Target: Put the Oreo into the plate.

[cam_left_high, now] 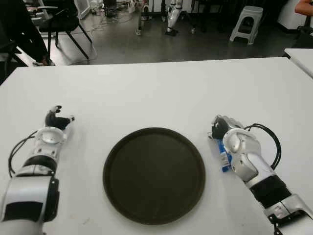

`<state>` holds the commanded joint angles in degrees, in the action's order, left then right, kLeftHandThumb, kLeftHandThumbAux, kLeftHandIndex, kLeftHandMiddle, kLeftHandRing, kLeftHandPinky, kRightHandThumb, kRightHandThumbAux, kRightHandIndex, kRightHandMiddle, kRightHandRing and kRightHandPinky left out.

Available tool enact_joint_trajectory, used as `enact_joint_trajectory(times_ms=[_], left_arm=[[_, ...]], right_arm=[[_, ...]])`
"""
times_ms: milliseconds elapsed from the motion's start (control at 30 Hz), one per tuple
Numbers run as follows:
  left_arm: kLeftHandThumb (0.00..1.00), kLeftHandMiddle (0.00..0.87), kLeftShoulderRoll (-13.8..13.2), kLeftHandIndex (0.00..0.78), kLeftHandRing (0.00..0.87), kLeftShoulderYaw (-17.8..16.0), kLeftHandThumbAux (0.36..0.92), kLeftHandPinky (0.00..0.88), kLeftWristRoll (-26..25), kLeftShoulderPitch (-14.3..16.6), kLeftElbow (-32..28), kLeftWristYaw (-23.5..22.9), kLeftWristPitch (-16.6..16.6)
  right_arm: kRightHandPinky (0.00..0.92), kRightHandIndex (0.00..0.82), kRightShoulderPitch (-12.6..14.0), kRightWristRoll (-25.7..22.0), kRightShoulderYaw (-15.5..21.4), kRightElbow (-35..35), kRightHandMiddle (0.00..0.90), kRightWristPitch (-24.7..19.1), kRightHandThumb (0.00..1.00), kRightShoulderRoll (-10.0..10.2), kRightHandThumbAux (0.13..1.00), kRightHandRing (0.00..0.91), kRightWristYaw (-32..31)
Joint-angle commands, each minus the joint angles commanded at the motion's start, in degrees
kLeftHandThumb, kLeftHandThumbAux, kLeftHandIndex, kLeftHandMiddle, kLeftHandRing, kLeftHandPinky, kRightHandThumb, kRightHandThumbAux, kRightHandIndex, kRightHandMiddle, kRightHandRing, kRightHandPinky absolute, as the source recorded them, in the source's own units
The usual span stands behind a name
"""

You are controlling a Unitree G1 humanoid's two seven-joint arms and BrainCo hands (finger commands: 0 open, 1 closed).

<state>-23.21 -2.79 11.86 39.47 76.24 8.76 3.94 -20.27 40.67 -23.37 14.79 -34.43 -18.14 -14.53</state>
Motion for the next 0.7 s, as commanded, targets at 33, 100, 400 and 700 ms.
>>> enact_joint_trajectory(times_ms=[33,100,400,700], left_arm=[[0.222,0.115,0.0,0.041,0.158,0.0,0.739,0.187,0.0,0.0,0.0,0.0,0.0],[0.22,0.112,0.1,0.04,0.155,0.0,0.74,0.183,0.0,0.0,0.0,0.0,0.0],[0.225,0.117,0.1,0.042,0.162,0.6,0.741,0.193,0.7,-0.1,0.0,0.3,0.5],[0.222,0.113,0.2,0.047,0.155,0.2,0.75,0.181,0.1,-0.1,0.0,0.0,0.6]], right_arm=[[0.819,0.687,0.0,-0.1,0.1,0.0,0.814,0.1,0.444,0.0,0.79,0.817,0.2],[0.821,0.695,-0.1,-0.5,0.5,0.0,0.817,0.4,0.441,0.1,0.791,0.819,0.4],[0.818,0.694,-0.6,-0.7,0.8,-0.6,0.816,1.0,0.426,0.1,0.798,0.819,0.5],[0.813,0.668,-3.1,0.2,0.4,-0.8,0.804,-0.3,0.412,0.3,0.796,0.813,-0.2]])
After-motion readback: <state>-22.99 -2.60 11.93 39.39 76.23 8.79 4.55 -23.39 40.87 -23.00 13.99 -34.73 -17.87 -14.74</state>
